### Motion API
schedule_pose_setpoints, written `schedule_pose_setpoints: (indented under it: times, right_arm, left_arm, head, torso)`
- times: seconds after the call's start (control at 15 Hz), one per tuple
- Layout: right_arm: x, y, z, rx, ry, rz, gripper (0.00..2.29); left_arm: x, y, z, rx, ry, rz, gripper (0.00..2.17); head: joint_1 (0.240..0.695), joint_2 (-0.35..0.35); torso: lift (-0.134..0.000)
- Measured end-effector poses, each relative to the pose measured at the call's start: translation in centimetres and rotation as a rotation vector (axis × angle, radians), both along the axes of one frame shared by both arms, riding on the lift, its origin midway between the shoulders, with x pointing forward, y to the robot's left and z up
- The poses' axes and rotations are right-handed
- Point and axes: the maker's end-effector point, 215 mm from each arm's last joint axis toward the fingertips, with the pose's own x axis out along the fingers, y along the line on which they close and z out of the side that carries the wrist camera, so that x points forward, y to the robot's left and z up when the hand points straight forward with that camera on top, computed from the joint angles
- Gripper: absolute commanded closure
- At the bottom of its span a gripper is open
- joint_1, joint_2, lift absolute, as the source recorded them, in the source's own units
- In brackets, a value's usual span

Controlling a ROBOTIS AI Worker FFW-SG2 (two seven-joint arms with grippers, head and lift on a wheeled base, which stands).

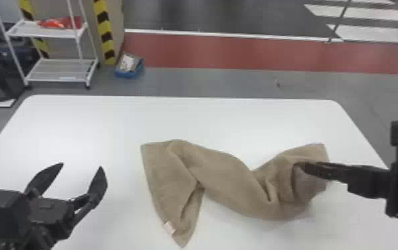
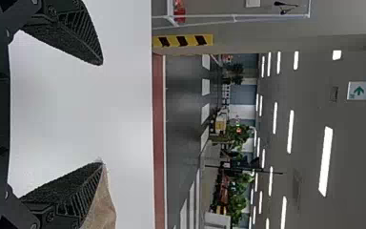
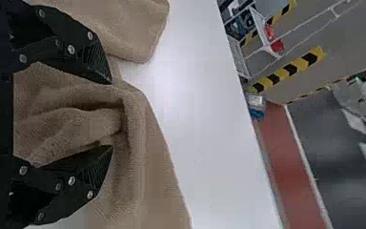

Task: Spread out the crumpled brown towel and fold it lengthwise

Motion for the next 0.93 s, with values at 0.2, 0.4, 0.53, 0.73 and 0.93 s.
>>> schedule_pose_setpoints:
  times: [0.2, 0.4, 0.53, 0.73, 0.93]
  right_arm:
    - [0.0, -3.2, 3.4, -0.376, -0.180, 0.124, 0.16]
    - [-2.1, -4.3, 2.1, -0.448, -0.140, 0.169, 0.21]
    - [-3.2, -4.6, 0.3, -0.460, -0.109, 0.189, 0.21]
    - [-3.4, -4.8, -0.9, -0.463, -0.095, 0.200, 0.21]
    - [-2.0, -5.0, 0.4, -0.610, -0.180, 0.289, 0.21]
  left_arm:
    - [0.3, 0.0, -0.5, -0.003, 0.006, 0.001, 0.14]
    - [0.5, -0.4, -0.8, -0.008, 0.011, -0.005, 0.14]
    - [0.5, -0.4, -0.9, -0.007, 0.012, -0.006, 0.14]
    - [0.5, -0.4, -0.9, -0.006, 0.012, -0.006, 0.14]
    - [0.4, -0.4, -0.9, -0.007, 0.014, -0.006, 0.14]
  head:
    - [0.695, -0.158]
    - [0.695, -0.186]
    - [0.695, -0.191]
    - [0.695, -0.197]
    - [0.695, -0.196]
  torso:
    - [-0.124]
    - [-0.124]
    - [-0.124]
    - [-0.124]
    - [-0.124]
